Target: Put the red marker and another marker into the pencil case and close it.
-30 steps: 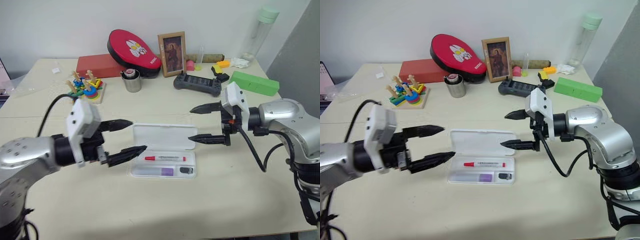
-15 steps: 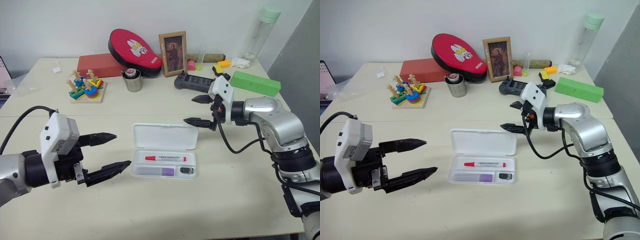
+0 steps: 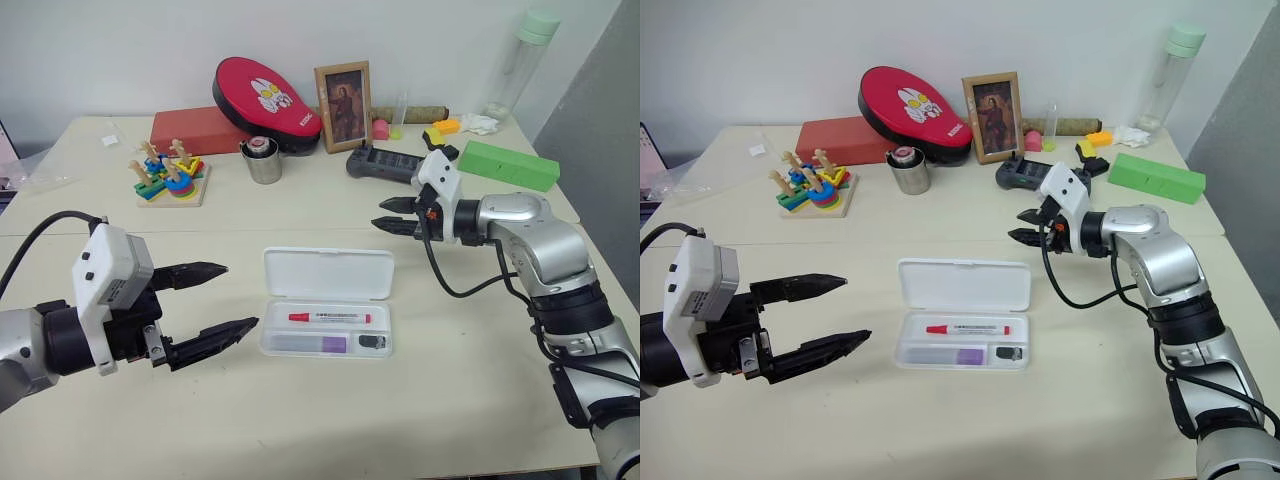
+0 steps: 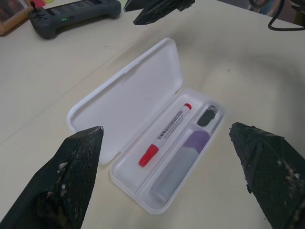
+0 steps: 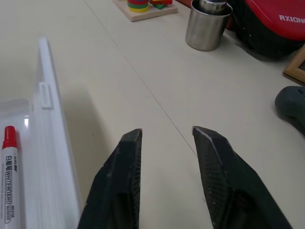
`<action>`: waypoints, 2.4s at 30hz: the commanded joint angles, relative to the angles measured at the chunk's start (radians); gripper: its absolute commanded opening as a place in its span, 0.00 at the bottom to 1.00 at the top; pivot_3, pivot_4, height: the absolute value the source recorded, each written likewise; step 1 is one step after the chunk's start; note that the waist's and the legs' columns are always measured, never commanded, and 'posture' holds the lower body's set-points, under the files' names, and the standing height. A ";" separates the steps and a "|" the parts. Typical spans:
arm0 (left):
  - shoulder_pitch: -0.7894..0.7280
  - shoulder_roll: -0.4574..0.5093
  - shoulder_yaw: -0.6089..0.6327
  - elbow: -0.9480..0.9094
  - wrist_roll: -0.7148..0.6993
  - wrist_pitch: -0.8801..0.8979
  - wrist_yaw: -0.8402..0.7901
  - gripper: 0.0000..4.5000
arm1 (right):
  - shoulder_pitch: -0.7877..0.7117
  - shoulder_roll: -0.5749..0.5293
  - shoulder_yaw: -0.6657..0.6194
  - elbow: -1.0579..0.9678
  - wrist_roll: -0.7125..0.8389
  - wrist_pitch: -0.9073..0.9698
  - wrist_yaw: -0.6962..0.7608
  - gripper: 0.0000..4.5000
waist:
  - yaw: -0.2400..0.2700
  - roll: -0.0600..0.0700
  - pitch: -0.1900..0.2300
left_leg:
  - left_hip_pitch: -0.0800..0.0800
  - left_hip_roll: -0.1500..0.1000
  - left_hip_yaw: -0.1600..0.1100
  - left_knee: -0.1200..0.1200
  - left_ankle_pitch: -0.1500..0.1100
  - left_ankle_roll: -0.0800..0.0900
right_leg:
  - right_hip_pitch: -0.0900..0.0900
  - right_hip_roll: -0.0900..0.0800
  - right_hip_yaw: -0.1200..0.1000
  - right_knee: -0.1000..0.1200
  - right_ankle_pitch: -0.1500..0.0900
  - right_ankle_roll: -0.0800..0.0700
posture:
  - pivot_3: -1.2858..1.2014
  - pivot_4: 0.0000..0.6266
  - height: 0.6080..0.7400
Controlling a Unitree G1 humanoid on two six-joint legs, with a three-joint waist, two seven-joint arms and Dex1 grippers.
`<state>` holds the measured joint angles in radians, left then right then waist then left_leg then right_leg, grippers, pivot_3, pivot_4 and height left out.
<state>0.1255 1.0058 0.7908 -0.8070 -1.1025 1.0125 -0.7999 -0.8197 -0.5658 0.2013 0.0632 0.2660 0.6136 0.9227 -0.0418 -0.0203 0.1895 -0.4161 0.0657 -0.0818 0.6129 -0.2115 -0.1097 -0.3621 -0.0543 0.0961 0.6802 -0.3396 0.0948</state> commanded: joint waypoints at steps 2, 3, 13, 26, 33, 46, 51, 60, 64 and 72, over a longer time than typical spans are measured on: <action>0.022 0.016 0.051 0.000 -0.035 -0.019 -0.001 1.00 | -0.019 -0.001 0.013 0.025 -0.019 -0.042 0.045 0.10 | -0.002 0.000 0.000 | 0.000 0.000 0.000 0.000 0.000 0.000 | 0.000 0.000 0.000 0.000 0.000 0.000 | 0.52 0.24 1.00; 0.029 0.015 0.056 0.000 -0.039 -0.019 -0.003 1.00 | -0.017 -0.002 0.019 0.032 -0.024 -0.049 0.053 0.05 | -0.002 0.000 0.000 | 0.000 0.000 0.000 0.000 0.000 0.000 | 0.000 0.000 0.000 0.000 0.000 0.000 | 0.52 0.24 1.00; 0.073 0.015 0.060 -0.016 -0.045 -0.041 0.010 1.00 | -0.010 0.002 0.059 0.107 -0.053 -0.114 0.145 0.00 | -0.008 0.000 0.000 | -0.001 0.000 0.001 -0.001 0.000 0.000 | -0.001 0.000 0.001 0.000 0.000 0.000 | 0.52 0.24 1.00; 0.073 0.025 0.053 -0.010 -0.042 -0.053 0.022 1.00 | 0.022 -0.012 0.054 0.067 -0.042 -0.121 0.246 0.00 | -0.012 0.000 0.000 | 0.000 0.000 0.001 -0.001 0.000 0.000 | -0.001 0.000 0.001 0.000 0.000 0.000 | 0.52 0.24 1.00; 0.082 0.028 0.048 -0.003 -0.030 -0.066 0.022 1.00 | 0.036 -0.016 0.047 0.015 -0.023 -0.107 0.277 0.00 | -0.013 0.000 0.000 | 0.000 0.000 0.001 -0.001 0.000 0.000 | -0.001 0.000 0.001 0.000 0.000 0.000 | 0.52 0.24 1.00; 0.085 0.027 0.036 0.005 -0.015 -0.083 0.026 1.00 | 0.055 -0.030 0.045 -0.116 0.027 -0.061 0.311 0.00 | -0.014 0.000 0.000 | 0.000 0.000 0.001 -0.001 0.000 0.000 | -0.001 0.000 0.001 0.000 0.000 0.000 | 0.52 0.24 1.00; 0.084 0.025 0.031 0.004 -0.010 -0.085 0.026 1.00 | 0.056 -0.027 0.049 -0.147 0.040 -0.046 0.308 0.00 | -0.014 0.000 0.000 | 0.000 0.000 0.001 -0.001 0.000 0.000 | -0.001 0.000 0.001 0.000 0.000 0.000 | 0.52 0.24 1.00; 0.078 0.025 0.022 0.008 -0.004 -0.089 0.033 1.00 | 0.068 -0.016 0.087 -0.171 0.043 -0.039 0.311 0.00 | -0.014 0.000 0.000 | 0.000 0.000 0.001 -0.001 0.000 0.000 | -0.001 0.000 0.001 0.000 0.000 0.000 | 0.52 0.24 1.00; 0.077 0.026 0.022 0.008 -0.003 -0.088 0.036 1.00 | 0.072 -0.014 0.101 -0.175 0.041 -0.036 0.311 0.00 | -0.014 0.000 0.000 | -0.001 0.000 0.001 -0.001 0.000 0.000 | -0.001 0.000 0.001 0.000 0.000 0.000 | 0.52 0.24 1.00; 0.088 0.027 0.032 0.002 -0.020 -0.079 0.038 1.00 | 0.076 0.007 0.132 -0.216 0.059 0.012 0.307 0.00 | -0.015 0.000 0.000 | 0.000 0.000 0.001 -0.001 0.000 0.000 | -0.001 0.000 0.001 0.000 0.000 0.000 | 0.52 0.24 1.00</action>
<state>0.2118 1.0199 0.8104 -0.7925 -1.1139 0.9492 -0.7603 -0.7440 -0.5652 0.3371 -0.1082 0.2982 0.6138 1.2219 -0.0564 -0.0202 0.1896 -0.4165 0.0658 -0.0812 0.6122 -0.2115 -0.1097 -0.3635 -0.0543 0.0967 0.6805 -0.3396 0.0948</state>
